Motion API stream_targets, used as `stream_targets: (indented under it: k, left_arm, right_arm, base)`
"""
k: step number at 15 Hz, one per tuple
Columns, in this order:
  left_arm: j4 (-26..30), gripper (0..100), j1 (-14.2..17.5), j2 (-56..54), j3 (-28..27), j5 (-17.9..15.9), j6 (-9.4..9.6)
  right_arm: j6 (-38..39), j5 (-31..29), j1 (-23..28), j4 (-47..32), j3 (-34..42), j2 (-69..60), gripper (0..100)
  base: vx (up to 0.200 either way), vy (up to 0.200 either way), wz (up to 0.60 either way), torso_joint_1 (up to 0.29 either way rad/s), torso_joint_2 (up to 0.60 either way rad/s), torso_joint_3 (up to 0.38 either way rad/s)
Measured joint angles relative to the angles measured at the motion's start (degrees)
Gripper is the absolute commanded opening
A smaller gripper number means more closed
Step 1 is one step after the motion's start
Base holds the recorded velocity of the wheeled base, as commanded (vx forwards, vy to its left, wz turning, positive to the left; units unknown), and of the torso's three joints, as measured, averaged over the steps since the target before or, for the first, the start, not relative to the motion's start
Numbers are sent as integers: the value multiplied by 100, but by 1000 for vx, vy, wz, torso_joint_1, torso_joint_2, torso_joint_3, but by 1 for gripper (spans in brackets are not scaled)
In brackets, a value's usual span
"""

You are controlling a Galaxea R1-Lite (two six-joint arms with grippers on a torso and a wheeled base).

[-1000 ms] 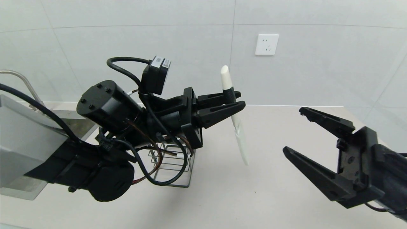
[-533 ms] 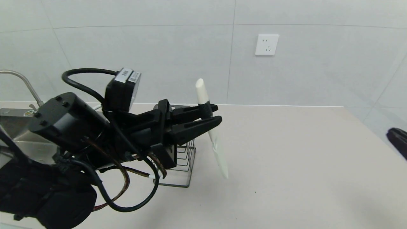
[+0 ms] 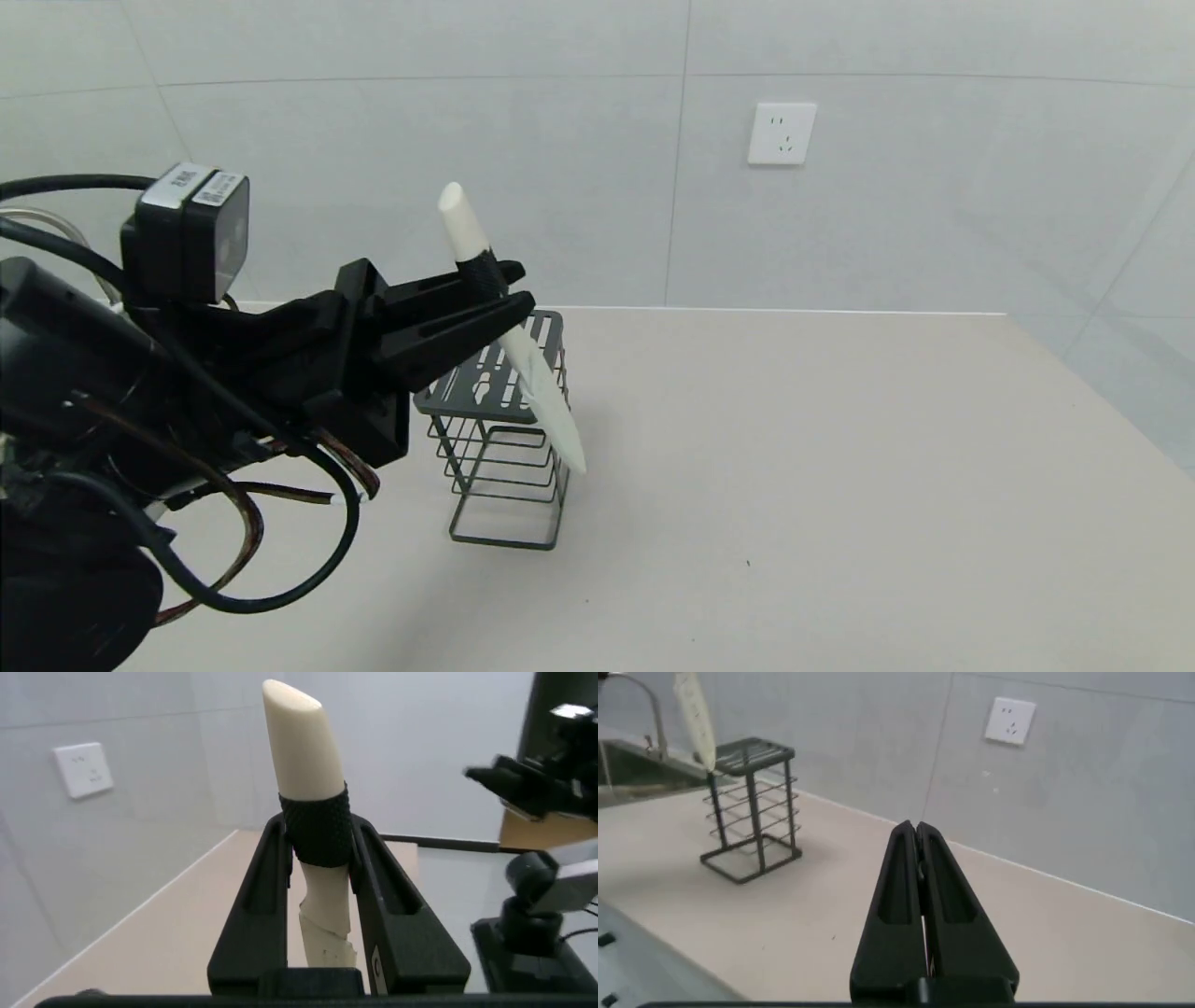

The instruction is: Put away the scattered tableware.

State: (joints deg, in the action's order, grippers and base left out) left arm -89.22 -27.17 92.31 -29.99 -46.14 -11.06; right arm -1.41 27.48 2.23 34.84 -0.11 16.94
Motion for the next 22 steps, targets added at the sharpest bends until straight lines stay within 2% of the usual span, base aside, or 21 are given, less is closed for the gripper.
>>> stream_targets:
  k: [2, 3, 4, 5, 6, 7, 8, 9, 10, 12, 14, 17, 20, 22]
  left_arm:
    - [451, 0, 185, -218, -126, -2, 48]
    - [766, 0, 319, -341, -306, -4, 135]
    - [987, 0, 446, -446, -463, -6, 228]
    - [1242, 0, 575, -532, -625, -9, 305]
    - [1412, 0, 673, -588, -739, -13, 466]
    - [1469, 0, 734, -612, -833, -37, 857]
    - [1491, 0, 785, -581, -929, -116, 1256]
    - [1495, 0, 833, -516, -1014, -304, 1510]
    - [1504, 0, 874, -424, -1086, -518, 1642]
    - [1504, 0, 887, -207, -1213, -717, 1752]
    - [1486, 0, 907, 91, -1454, -1095, 1849]
    - [1504, 0, 916, 505, -1972, -1364, 1880]
    - [1519, 0, 920, 811, -2378, -1462, 1853]
    - [1559, 0, 926, 923, -2447, -1462, 1847]
  right_arm:
    - [-134, 213, 46, -978, 1, -724, 0]
    - [-197, 167, 49, -1536, 6, -931, 0]
    - [-263, 62, 44, -1760, 9, -1058, 0]
    - [-356, -340, 44, -2185, 6, -1150, 0]
    - [-438, -1048, 44, -2756, 11, -1202, 0]
    - [-477, -1787, 44, -3072, 11, -1246, 0]
    - [-411, -2152, 44, -3246, 11, -1276, 0]
    - [-369, -2215, 44, -3290, 11, -1293, 0]
    - [-360, -2264, 46, -3295, 11, -1304, 0]
    - [-336, -2503, 49, -3304, 11, -1318, 0]
    - [-271, -2481, 49, -3416, 11, -1325, 0]
    - [117, -2510, 40, -3471, 11, -1325, 0]
    - [126, -2512, 41, -3482, 11, -1325, 0]
    - [128, -2512, 40, -3482, 11, -1323, 0]
  base:
    - [0, 0, 0, 0, 0, 0]
    - [0, 0, 0, 0, 0, 0]
    - [0, 0, 0, 0, 0, 0]
    - [0, 0, 0, 0, 0, 0]
    - [0, 0, 0, 0, 0, 0]
    - [0, 0, 0, 0, 0, 0]
    - [0, 0, 0, 0, 0, 0]
    - [0, 0, 0, 0, 0, 0]
    - [0, 0, 0, 0, 0, 0]
    - [0, 0, 0, 0, 0, 0]
    - [0, 0, 0, 0, 0, 0]
    - [0, 0, 0, 0, 0, 0]
    - [0, 0, 0, 0, 0, 0]
    - [0, 0, 0, 0, 0, 0]
